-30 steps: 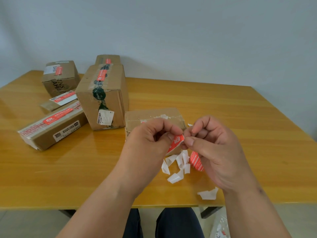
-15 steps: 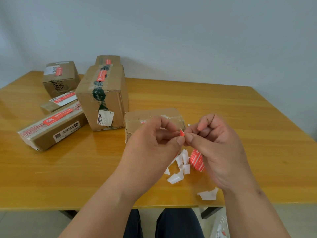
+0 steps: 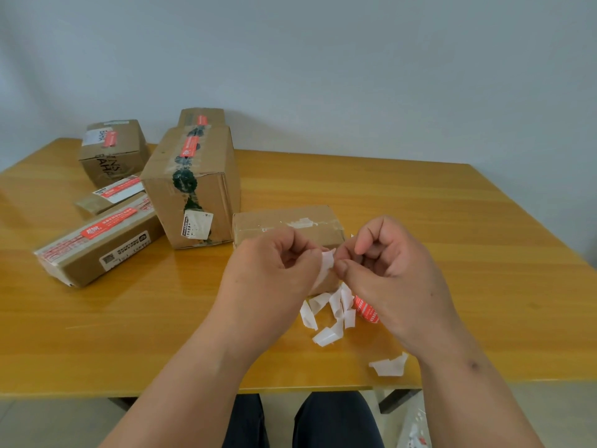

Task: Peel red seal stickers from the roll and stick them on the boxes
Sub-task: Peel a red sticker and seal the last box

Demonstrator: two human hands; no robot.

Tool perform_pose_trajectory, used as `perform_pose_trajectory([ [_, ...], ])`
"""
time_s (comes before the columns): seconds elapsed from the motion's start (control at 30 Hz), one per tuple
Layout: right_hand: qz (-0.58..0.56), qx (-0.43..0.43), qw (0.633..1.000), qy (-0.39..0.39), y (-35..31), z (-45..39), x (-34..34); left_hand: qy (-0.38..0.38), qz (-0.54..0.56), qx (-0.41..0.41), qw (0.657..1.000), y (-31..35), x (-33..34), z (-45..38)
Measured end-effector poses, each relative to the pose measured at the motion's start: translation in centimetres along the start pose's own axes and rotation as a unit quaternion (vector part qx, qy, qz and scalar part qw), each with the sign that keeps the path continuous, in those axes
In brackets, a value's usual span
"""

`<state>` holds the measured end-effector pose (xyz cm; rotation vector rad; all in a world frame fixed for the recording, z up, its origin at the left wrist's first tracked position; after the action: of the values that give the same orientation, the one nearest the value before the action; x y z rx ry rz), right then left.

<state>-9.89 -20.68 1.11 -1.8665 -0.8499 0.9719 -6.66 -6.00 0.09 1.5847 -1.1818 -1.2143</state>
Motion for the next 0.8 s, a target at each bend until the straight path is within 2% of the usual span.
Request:
perform_pose_trajectory([
  [0.1,0.067,-0.031,0.997,-0.008,0.0,-0.3,-0.6,0.037,0.023,-0.038,0.998,-0.6,-0.9,-0.5],
  [0.3,0.218,-0.065,0.973,-0.028,0.5,-0.9,-1.5,0.09,0.198,-0.136,0.966,-1.5,-2.3,-1.8],
  [0.43,0.397,-0.104,0.91,-0.057,1.1,-1.0,-1.2,0.084,0.269,-0.152,0.947,-1.3,-2.7,-2.1],
  [0.5,0.434,-0.091,0.894,-0.059,1.7,-1.0,-1.2,0.076,0.283,-0.143,0.945,-1.2,-2.8,-2.2],
  [0.6,0.414,-0.103,0.903,-0.045,1.7,-1.1,-0.8,0.031,0.293,-0.107,0.949,-0.6,-2.6,-2.2],
  [0.67,0.346,-0.09,0.932,-0.057,1.4,-1.1,-0.1,-0.012,0.301,-0.081,0.95,-0.2,-2.2,-1.9],
  [0.73,0.263,-0.031,0.962,-0.064,1.4,-1.2,0.3,-0.054,0.306,-0.055,0.949,-0.1,-1.8,-1.9],
  [0.8,0.158,0.051,0.985,-0.039,1.7,-1.5,0.3,-0.08,0.297,-0.034,0.951,-0.1,-1.7,-2.0],
])
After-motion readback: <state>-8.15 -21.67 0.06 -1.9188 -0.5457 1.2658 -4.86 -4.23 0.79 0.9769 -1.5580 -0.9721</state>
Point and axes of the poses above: each hand's wrist, its own z-axis away from the middle knuckle, its own x-axis out of the palm, y = z × x, the point moved 6 cm from there along -z, towards the middle knuckle, and after that the axes turned 14 degrees about y, right-handed, at the moved point
